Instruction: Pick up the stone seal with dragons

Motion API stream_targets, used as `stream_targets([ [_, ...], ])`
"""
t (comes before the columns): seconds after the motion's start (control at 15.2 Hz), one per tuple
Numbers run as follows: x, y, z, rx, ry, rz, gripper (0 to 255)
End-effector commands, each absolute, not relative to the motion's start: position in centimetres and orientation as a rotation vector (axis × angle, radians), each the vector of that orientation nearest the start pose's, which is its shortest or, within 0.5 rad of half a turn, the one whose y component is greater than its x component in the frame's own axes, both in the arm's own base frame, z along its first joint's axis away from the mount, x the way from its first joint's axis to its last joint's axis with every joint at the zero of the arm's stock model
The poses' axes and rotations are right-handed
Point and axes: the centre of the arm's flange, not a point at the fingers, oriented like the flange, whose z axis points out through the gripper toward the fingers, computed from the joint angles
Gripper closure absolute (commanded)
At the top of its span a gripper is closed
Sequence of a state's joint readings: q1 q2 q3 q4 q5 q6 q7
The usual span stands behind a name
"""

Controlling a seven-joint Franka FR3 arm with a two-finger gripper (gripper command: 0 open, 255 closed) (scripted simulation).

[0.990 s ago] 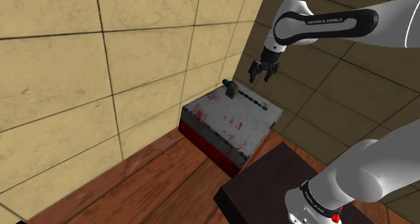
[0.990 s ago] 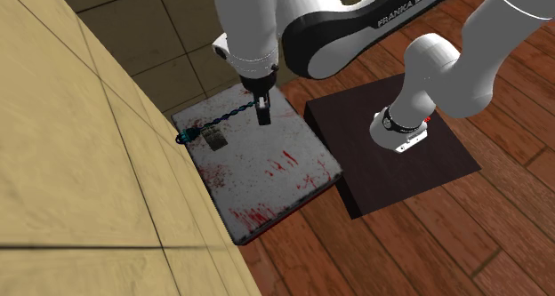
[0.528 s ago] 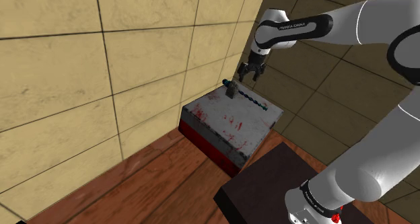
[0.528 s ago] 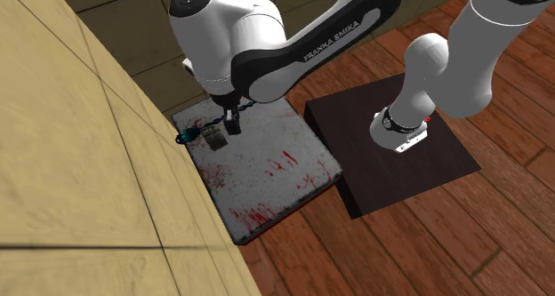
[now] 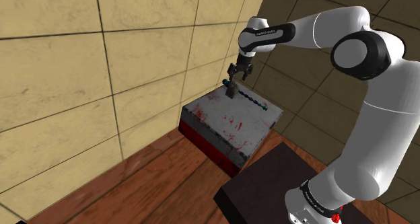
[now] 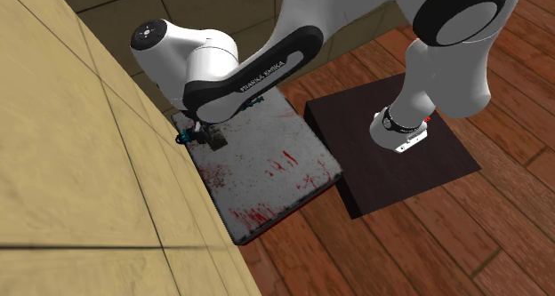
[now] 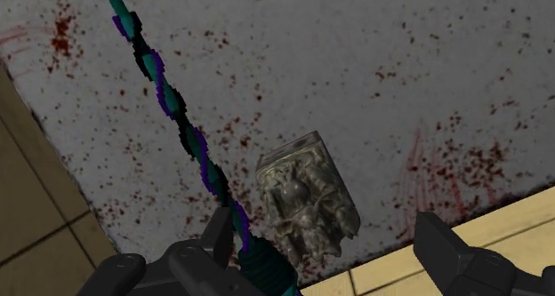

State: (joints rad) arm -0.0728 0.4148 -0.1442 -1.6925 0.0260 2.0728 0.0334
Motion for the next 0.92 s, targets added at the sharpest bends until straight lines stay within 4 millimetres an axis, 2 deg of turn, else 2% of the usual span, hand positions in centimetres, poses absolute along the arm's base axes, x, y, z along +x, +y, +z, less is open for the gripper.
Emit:
stream_targets([
  [0.0, 66.6, -13.9, 34.4, -3.15, 0.406, 0.05, 0],
  [0.53, 67.0, -14.0, 30.1, -3.15, 0.408, 0.049, 0],
  [0.66, 67.0, -14.0, 30.1, -3.15, 0.408, 0.049, 0],
  [0.73, 67.0, -14.0, 30.2, -3.15, 0.408, 0.049, 255],
  [0.86, 67.0, -14.0, 30.2, -3.15, 0.408, 0.049, 255],
])
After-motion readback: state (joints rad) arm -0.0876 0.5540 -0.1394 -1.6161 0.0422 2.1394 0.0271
